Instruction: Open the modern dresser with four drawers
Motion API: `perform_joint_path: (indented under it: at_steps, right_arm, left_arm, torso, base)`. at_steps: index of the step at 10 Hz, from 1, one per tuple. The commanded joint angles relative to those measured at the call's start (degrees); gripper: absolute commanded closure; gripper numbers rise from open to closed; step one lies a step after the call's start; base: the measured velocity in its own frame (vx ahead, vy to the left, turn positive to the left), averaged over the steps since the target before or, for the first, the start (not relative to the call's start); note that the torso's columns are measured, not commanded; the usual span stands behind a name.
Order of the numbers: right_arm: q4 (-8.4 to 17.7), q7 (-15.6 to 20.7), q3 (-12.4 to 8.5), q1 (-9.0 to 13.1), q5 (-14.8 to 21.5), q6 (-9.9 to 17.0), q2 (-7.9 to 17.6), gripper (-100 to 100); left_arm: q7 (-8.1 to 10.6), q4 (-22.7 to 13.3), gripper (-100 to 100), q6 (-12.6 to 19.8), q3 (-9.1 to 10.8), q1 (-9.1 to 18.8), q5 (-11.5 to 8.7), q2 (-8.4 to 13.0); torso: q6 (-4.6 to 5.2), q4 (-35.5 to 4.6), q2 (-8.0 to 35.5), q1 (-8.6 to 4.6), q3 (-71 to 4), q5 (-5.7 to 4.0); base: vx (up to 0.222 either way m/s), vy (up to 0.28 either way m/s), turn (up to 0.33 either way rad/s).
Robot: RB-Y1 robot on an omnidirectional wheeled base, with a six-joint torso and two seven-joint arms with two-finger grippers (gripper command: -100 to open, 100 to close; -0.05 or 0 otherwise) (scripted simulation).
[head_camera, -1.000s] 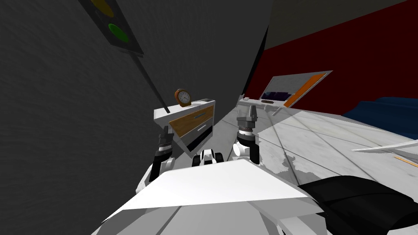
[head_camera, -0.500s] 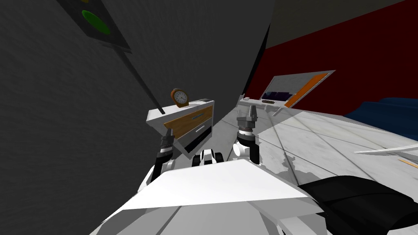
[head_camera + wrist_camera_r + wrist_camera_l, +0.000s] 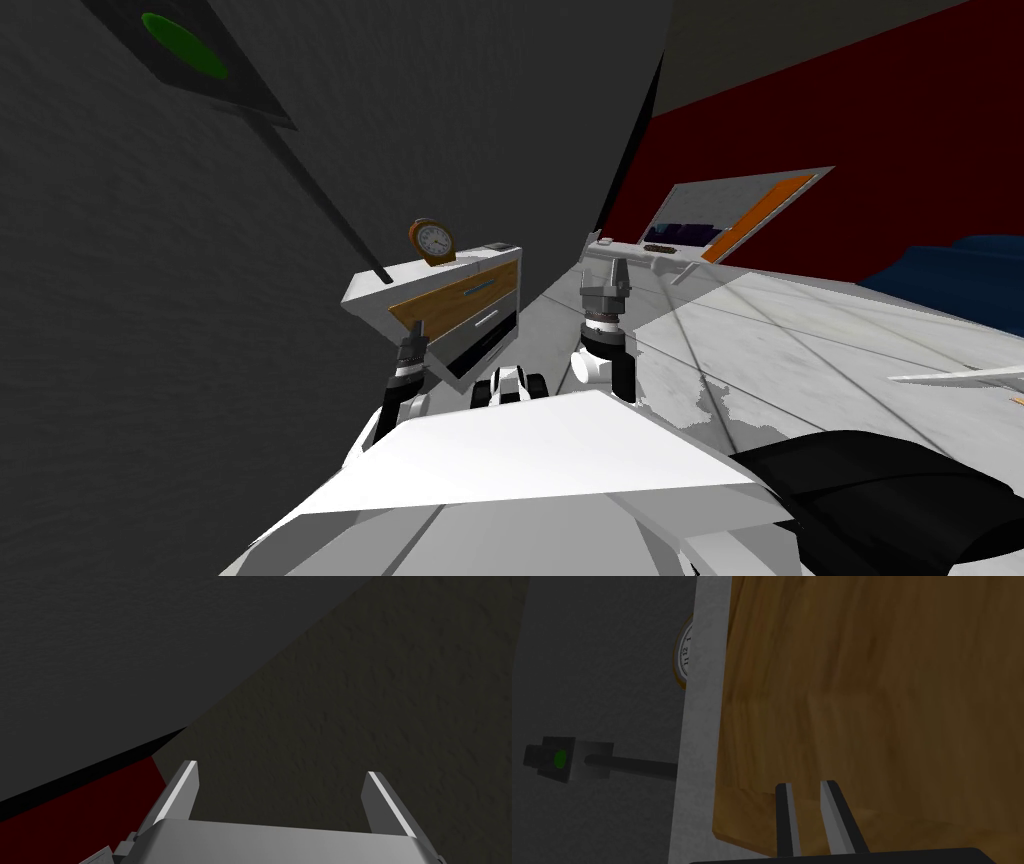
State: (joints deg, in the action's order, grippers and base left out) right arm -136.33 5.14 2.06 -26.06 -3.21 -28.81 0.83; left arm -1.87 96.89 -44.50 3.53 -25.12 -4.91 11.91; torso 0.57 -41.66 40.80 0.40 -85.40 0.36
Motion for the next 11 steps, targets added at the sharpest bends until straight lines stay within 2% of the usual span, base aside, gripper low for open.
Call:
perform_joint_path:
  at_steps: [1, 4, 6, 11]
  right_arm:
    - [0.0, 0.0, 0.0, -0.01, 0.0, 0.0, 0.0, 0]
    - [0.0, 0.0, 0.0, 0.0, 0.0, 0.0, 0.0, 0]
    - [0.0, 0.0, 0.0, 0.0, 0.0, 0.0, 0.0, 0]
    - [0.0, 0.0, 0.0, -0.01, 0.0, 0.0, 0.0, 0]
  left_arm:
    - [0.2, -3.09, -100, -0.03, -0.08, -0.02, 0.07, -0.07]
    - [0.4, -7.37, -100, -1.72, 0.24, 0.36, 0.1, -0.21]
    - [0.4, -7.89, -100, -1.72, 0.24, 0.36, 0.1, -0.21]
    - [0.68, -14.24, -100, -4.18, 0.7, 0.89, 0.14, -0.84]
  torso:
    - [-0.08, -0.03, 0.03, -0.08, 0.01, -0.04]
    - [-0.05, 0.01, -0.02, 0.09, 0.0, 0.05]
    - [0.09, 0.06, -0.13, 0.14, -0.04, 0.12]
    - [-0.09, 0.02, -0.03, 0.24, 0.03, 0.14]
  base:
    - [0.051, -0.048, 0.037]
    - [0.049, -0.056, 0.018]
    - [0.019, -0.035, 0.013]
    - [0.042, -0.048, 0.013]
